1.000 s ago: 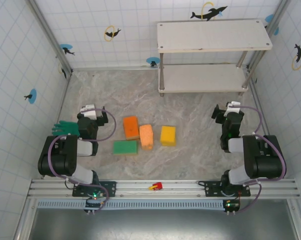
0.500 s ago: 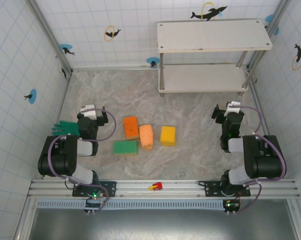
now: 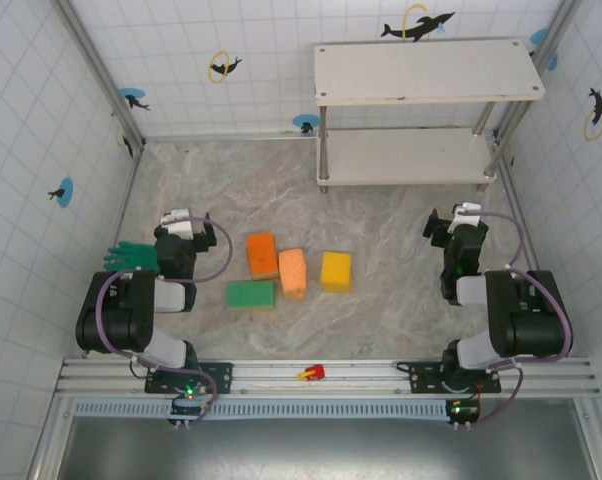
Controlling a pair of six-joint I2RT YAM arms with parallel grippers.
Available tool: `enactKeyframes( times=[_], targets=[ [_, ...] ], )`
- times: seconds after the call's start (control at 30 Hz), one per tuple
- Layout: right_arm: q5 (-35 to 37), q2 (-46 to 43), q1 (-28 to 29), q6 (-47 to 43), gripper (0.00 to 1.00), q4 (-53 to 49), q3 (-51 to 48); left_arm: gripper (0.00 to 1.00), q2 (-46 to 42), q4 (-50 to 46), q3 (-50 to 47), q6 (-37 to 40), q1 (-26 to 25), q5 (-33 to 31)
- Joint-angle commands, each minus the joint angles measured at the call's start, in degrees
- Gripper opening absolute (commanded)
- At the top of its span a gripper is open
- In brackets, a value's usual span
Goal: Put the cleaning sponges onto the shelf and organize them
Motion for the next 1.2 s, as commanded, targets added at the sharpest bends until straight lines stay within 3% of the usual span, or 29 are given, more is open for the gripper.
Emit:
enactKeyframes(
  times=[0.0,0.17,0.37,0.53,0.7,0.83,1.03,1.17],
  targets=[
    [0.12,0.26,-0.48,0.34,0.98,1.04,1.09,0.98,-0.02,1.74,0.23,0.43,-0.20,-0.22],
    [1.10,0.21,0.00,0.09,0.98,1.20,0.98,0.97,-0.24,1.45,0.77,0.76,-0.20,0.21],
    [0.39,-1.15,0.66,-1.51,0.98,-2.53,2.94,0.98,-12.21,-29.68,14.16,-0.23,-1.58,3.17],
    [0.68,-6.36,3.11,-2.27,0.98,-26.04,13.17,0.98,-18.91,-38.67,18.94,-6.32,-2.28,5.40],
    [-5.05,-10.59,6.25,-2.60,0.98,-42.58,20.74,0.97,-18.93,-51.17,23.32,-9.55,-3.17,6.62],
    [-11.72,-11.99,9.12,-2.47,0.98,-59.09,27.90,0.98,-22.12,-55.18,22.52,-15.43,-4.81,7.42],
    [-19.86,-13.62,15.87,-0.28,0.98,-64.97,29.12,0.98,-25.85,-60.13,21.60,-27.81,-5.73,8.36],
    [-21.94,-13.72,21.75,1.67,0.98,-71.22,30.46,0.98,-23.41,-68.12,25.68,-30.44,-5.81,10.70]
  ],
)
